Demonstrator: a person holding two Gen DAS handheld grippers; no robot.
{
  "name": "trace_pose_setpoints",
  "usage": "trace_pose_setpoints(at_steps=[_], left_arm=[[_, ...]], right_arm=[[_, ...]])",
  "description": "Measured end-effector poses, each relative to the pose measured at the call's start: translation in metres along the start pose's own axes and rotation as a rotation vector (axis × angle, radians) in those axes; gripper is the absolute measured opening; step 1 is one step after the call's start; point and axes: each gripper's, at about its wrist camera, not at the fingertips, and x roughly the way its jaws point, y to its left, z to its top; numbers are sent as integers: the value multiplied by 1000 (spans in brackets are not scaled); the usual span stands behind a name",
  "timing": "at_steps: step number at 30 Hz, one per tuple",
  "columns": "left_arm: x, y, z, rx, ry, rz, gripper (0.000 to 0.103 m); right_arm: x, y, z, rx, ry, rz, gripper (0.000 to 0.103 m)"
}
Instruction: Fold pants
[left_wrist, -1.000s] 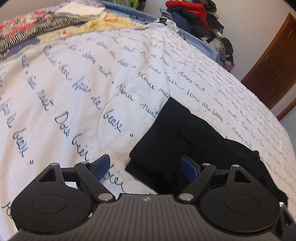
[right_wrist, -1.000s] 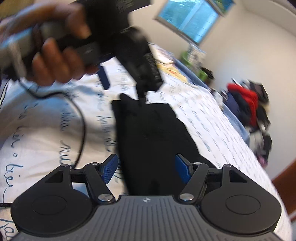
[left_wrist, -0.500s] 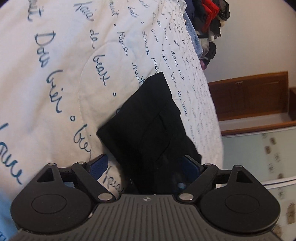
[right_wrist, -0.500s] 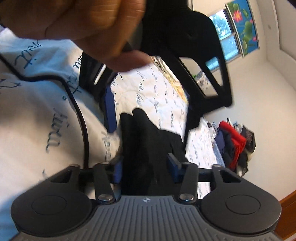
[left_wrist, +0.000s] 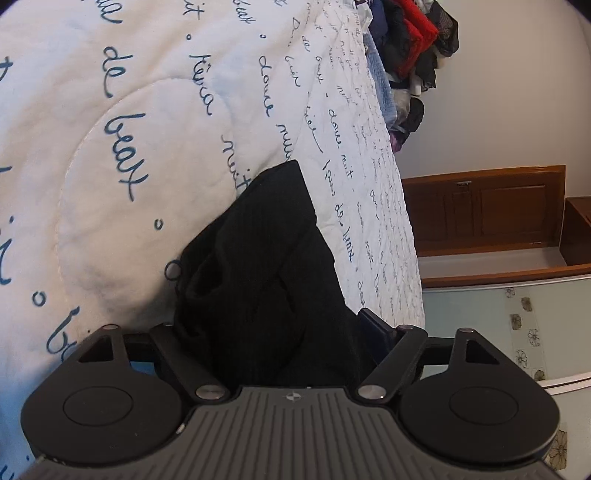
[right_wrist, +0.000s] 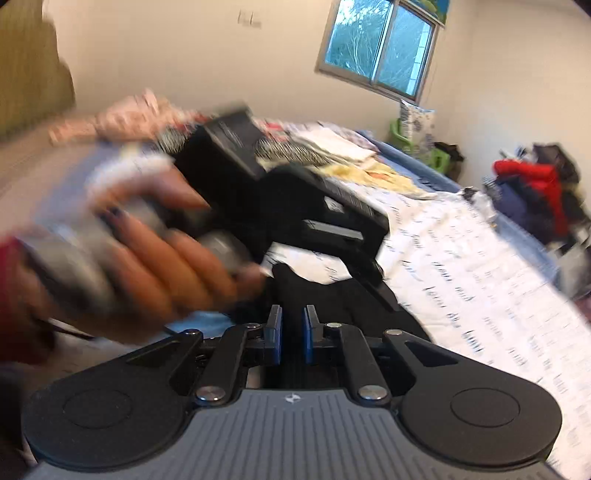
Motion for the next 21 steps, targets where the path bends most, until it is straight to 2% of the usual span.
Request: trace_pose_setpoints(at_steps=[2,4,7,9,10,12,15,18,21], left_arm=[[-1,-2,-1,12,-14,6,79],[1,-6,-3,31,-31,25,75],[3,-13,-6,79,-62,89,55],[6,-17,-7,111,-81,146,34],[6,-19,-9,128,-92,169,32],[4,-25,-14,177,-119,190,27],[-4,-42,-29,264,-185,220,24],[-13,-70,-57,412,-280,271,23],[-18,-95,-91,542,-360,298,23]], right_arm=[[-11,-17,-1,117,-28,26,12],[-8,-41,-7,258,-27,-17,12],[20,-62,-21,352,96,-131,12],[42,-65,-32,348,184,-132,12],[47,-63,-37,335,196,-133,12],[46,-63,-35,340,174,-141,12],[24,-65,-39,433,104,-118,12],[11,-79,-45,531,51,-98,13],[-3,-90,-52,619,1,-36,13]])
